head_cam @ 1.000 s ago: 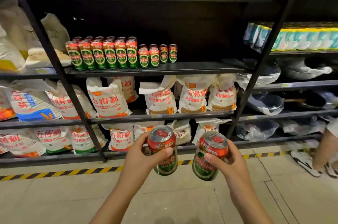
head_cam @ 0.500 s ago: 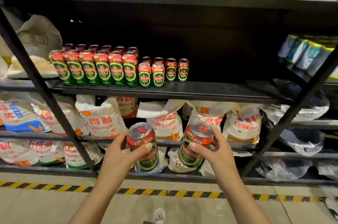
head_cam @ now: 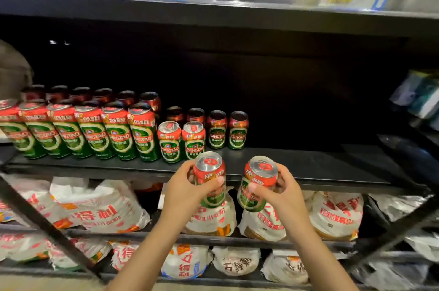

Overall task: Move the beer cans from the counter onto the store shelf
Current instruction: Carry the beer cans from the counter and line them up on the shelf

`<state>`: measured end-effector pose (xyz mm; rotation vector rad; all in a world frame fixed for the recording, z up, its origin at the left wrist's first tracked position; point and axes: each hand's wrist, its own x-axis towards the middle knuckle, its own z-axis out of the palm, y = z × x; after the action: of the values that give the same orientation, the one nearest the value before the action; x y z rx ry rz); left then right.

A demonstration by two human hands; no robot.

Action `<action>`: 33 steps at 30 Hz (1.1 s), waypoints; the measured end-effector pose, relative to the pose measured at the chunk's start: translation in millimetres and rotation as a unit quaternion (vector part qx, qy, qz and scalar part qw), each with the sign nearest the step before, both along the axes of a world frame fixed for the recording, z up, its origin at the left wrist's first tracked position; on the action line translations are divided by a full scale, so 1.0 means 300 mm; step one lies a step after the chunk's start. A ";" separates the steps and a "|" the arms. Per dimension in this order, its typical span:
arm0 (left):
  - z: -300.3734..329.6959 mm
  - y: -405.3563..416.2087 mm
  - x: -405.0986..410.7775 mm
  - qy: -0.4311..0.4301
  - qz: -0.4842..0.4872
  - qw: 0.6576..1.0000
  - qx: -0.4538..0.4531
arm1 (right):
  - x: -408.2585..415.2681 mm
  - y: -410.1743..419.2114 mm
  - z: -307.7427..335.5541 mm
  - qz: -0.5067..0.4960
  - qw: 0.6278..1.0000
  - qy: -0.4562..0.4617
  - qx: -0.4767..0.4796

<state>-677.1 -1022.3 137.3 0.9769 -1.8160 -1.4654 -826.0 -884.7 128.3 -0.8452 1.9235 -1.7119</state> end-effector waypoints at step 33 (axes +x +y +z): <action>-0.085 -0.163 -0.357 -0.079 0.084 0.991 -0.074 | -0.353 -0.385 -0.115 0.084 0.994 0.053 0.036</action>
<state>-784.2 -1071.1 111.8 1.1670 -1.8737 -1.1638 -931.8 -1000.1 93.8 -1.0568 1.9093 -1.5182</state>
